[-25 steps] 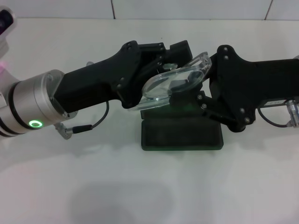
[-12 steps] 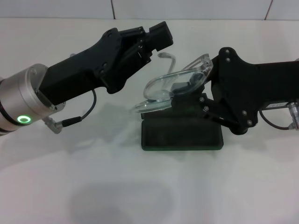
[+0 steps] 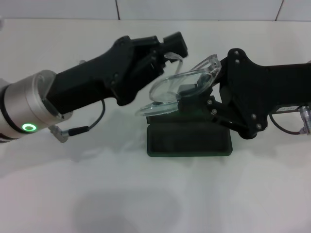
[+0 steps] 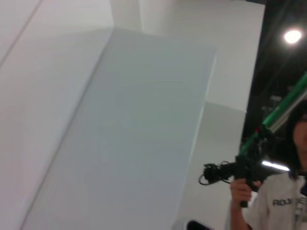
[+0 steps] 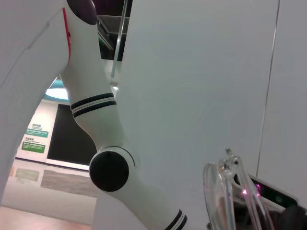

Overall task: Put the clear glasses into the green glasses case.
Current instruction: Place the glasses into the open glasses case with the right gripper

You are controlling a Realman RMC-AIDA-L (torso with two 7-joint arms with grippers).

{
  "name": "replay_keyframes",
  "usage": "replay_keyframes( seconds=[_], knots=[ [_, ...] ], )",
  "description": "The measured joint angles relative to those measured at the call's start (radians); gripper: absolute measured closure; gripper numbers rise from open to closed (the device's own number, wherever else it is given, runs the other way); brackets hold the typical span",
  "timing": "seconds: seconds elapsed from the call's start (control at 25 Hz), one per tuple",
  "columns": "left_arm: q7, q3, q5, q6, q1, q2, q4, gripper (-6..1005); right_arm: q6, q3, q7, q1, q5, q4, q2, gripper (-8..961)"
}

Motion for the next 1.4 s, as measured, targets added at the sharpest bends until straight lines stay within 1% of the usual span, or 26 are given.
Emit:
replay_keyframes(
  seconds=[0.2,0.44,0.72,0.84,0.88,1.0,1.04,1.12,1.2,1.24,1.28,1.36,1.4],
  knots=[
    [0.002,0.044,-0.005,0.001,-0.015,-0.002,0.001,929,0.002,0.001,0.0,-0.002,0.0,0.0,0.0,902],
    [0.002,0.049,-0.008,0.001,-0.016,-0.003,0.003,929,0.001,0.001,-0.001,-0.004,0.001,0.0,0.0,902],
    [0.011,0.037,-0.038,0.001,-0.001,0.0,-0.001,929,0.004,0.002,-0.002,-0.005,0.002,0.0,0.0,902],
    [0.019,-0.007,-0.043,-0.003,0.016,0.007,-0.001,929,0.004,0.002,-0.002,-0.005,0.001,0.0,0.0,902],
    [0.019,-0.03,-0.038,-0.003,0.024,0.012,-0.001,929,0.005,0.002,0.0,-0.005,0.0,0.0,0.0,902],
    [0.019,-0.082,-0.035,-0.004,0.05,0.039,0.002,929,0.032,-0.012,0.037,-0.004,-0.009,-0.003,-0.003,902],
    [0.018,-0.111,-0.035,-0.004,0.068,0.057,0.002,928,0.036,-0.015,0.045,-0.003,-0.01,-0.005,-0.004,902],
    [0.014,-0.156,-0.035,-0.005,0.095,0.085,0.002,928,0.068,-0.026,0.116,0.005,-0.051,-0.036,-0.008,902],
    [0.005,-0.211,-0.035,-0.005,0.131,0.121,0.002,928,0.1,-0.028,0.212,0.012,-0.147,-0.103,-0.009,901],
    [-0.001,-0.224,-0.034,-0.005,0.143,0.13,0.002,928,0.112,-0.028,0.256,0.014,-0.19,-0.141,-0.009,901],
    [-0.01,-0.245,-0.035,-0.006,0.164,0.146,0.007,928,0.125,-0.028,0.31,0.015,-0.244,-0.186,-0.007,901],
    [-0.03,-0.269,-0.034,-0.016,0.198,0.156,0.037,928,0.143,-0.036,0.435,0.016,-0.351,-0.292,-0.005,901],
    [-0.054,-0.282,-0.031,-0.039,0.238,0.157,0.09,928,0.147,-0.043,0.5,0.017,-0.402,-0.356,-0.004,901]
  ],
)
